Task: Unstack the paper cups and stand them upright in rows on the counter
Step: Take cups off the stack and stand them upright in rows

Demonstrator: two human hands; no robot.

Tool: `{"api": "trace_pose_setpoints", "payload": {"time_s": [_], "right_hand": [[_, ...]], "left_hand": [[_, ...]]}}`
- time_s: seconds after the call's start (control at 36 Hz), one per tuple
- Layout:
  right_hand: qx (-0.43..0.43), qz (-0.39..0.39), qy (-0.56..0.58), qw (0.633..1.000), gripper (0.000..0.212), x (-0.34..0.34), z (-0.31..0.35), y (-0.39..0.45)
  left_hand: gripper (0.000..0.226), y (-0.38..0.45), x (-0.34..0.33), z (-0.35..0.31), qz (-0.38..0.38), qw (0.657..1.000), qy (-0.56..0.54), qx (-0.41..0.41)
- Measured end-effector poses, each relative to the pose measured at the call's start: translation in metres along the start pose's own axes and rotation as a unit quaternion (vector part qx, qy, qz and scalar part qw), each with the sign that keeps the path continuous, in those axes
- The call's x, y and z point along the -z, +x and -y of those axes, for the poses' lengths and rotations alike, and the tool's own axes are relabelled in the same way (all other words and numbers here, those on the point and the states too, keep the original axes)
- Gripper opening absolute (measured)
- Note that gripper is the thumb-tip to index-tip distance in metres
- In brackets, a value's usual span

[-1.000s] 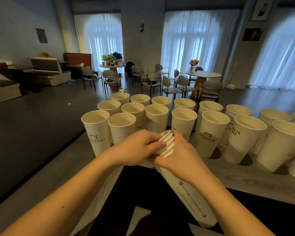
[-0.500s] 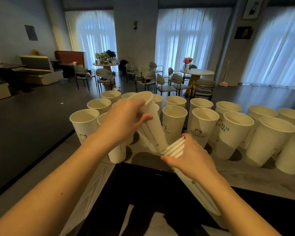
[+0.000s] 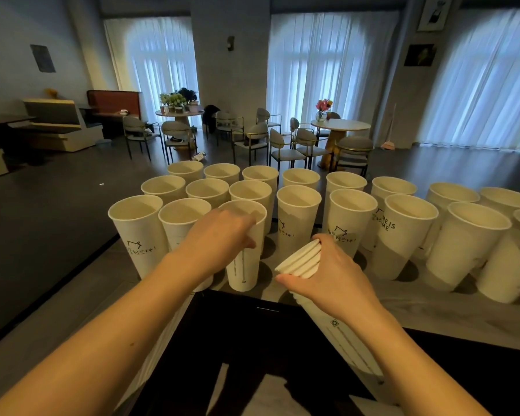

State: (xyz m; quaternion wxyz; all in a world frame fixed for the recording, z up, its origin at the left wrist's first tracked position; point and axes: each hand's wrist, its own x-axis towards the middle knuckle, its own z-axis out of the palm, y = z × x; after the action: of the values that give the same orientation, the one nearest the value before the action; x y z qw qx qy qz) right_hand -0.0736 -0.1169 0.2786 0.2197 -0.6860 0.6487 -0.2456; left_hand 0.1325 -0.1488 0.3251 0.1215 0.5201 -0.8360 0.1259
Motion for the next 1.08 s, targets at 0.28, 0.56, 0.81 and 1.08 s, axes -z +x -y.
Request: {"api": "trace_pose_setpoints", "payload": {"time_s": [0.28, 0.56, 0.81, 1.08], "right_hand": [[0.000, 0.002, 0.042, 0.999, 0.117, 0.003, 0.002, -0.001], [0.054, 0.005, 0.111, 0.992, 0.078, 0.010, 0.002, -0.002], [0.101, 0.059, 0.179, 0.977, 0.089, 0.021, -0.024, -0.009], [0.010, 0.034, 0.058, 0.998, 0.091, 0.042, -0.060, -0.016]], "left_hand": [[0.042, -0.004, 0.013, -0.004, -0.133, 0.987, -0.085, -0.015], [0.033, 0.010, 0.013, -0.065, 0.157, 0.920, -0.359, 0.013], [0.008, 0.013, 0.017, -0.062, 0.116, 0.874, -0.464, 0.085], [0.028, 0.018, 0.059, -0.070, -0.128, 0.968, -0.214, 0.021]]}}
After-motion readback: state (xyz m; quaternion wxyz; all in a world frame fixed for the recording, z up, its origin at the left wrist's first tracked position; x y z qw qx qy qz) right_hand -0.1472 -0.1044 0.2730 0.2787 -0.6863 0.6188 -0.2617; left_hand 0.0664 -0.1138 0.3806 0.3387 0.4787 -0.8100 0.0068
